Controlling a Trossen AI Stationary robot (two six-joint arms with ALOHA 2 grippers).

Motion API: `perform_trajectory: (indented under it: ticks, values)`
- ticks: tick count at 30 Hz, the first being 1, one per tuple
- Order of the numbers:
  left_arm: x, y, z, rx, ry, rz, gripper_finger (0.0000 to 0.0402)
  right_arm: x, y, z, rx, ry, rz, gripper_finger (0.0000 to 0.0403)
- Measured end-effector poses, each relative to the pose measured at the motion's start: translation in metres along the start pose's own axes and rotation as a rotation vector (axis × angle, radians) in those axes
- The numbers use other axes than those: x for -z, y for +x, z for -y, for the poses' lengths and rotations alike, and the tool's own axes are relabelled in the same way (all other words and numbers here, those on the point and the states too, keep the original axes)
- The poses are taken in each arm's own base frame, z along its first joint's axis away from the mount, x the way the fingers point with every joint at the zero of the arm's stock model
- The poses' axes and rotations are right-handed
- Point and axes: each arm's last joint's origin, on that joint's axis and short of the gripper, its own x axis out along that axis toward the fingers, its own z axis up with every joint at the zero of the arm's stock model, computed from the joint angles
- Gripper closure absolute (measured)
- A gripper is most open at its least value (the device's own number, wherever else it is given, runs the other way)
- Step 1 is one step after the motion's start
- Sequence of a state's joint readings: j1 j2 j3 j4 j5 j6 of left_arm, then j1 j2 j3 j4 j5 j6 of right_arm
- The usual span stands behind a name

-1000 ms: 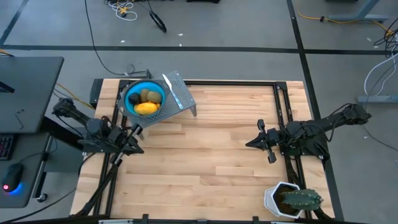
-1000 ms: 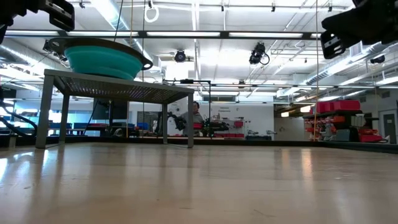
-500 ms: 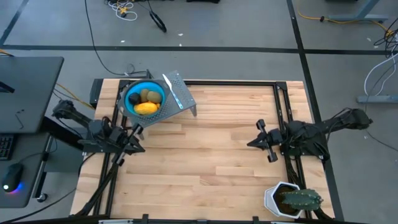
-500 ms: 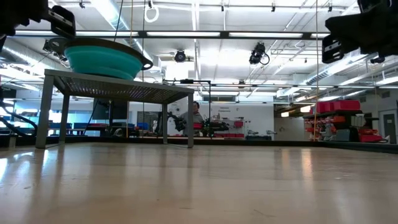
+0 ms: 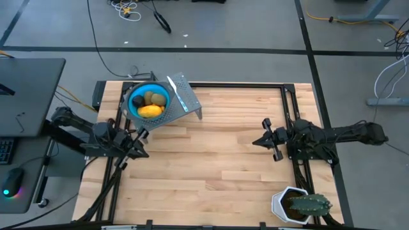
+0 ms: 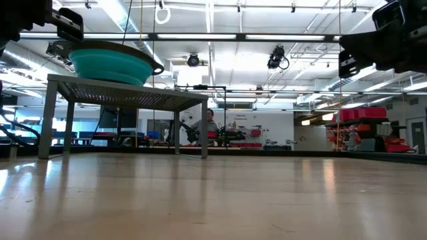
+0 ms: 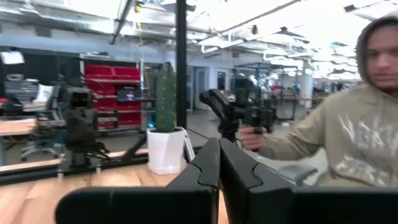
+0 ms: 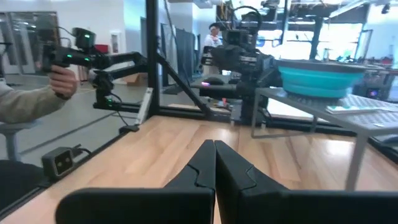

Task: Pick & Place Fruit
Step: Return to Home Position

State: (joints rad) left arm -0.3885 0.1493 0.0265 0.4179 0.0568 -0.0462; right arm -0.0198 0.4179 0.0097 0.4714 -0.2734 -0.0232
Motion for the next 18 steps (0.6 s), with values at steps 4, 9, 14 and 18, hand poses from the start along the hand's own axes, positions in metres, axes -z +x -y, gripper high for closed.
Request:
perform_trajectory:
  ticks: [4,9,14,18]
  values:
    - [0.005,0.000,0.000,0.014,0.007,-0.052,0.0394,0.003,-0.001,0.004,0.031,-0.003,-0.027,0.0402]
    - [0.007,0.000,0.000,0.015,0.002,-0.069,0.0397,0.004,-0.003,0.008,-0.010,0.004,-0.034,0.0402]
    - [0.009,0.000,-0.002,-0.045,0.023,-0.091,0.0393,0.005,-0.004,0.012,0.009,0.016,-0.045,0.0402]
    - [0.012,-0.001,-0.005,-0.090,-0.022,-0.119,0.0398,0.005,-0.005,0.013,0.015,0.043,-0.050,0.0402]
